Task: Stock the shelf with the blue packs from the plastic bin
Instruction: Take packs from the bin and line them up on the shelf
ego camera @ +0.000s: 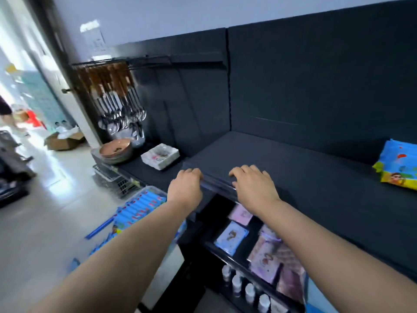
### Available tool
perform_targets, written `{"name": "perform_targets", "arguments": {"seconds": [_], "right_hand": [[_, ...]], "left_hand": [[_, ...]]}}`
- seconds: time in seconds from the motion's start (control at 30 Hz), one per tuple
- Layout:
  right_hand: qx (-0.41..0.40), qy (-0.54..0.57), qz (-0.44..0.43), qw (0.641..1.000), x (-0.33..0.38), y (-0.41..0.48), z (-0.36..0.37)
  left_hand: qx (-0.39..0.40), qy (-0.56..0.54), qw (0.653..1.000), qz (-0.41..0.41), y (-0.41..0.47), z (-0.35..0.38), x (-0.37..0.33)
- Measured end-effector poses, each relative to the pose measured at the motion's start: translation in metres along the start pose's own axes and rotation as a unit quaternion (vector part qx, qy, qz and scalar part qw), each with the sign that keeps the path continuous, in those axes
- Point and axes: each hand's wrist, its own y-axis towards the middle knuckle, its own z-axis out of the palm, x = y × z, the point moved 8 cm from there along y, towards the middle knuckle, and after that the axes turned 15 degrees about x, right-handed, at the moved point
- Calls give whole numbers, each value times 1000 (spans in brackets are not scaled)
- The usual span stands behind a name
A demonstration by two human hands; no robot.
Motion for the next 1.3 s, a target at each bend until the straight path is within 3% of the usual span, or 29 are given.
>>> {"name": "perform_targets", "arguments": {"seconds": [0.27,0.47,0.87,1.3], "right_hand": [[100,16,-24,995,167,39,98],[183,19,-35,982,237,46,166],[289,22,-69,955,304,94,242],[338,78,-74,935,340,215,308]], "left_hand": [[86,-2,984,-156,-61,28,240],[121,-45,961,-244,-103,50,354],[181,-18,954,-239,-99,107,416],[194,-97,929,-301,-42,116,490]]}}
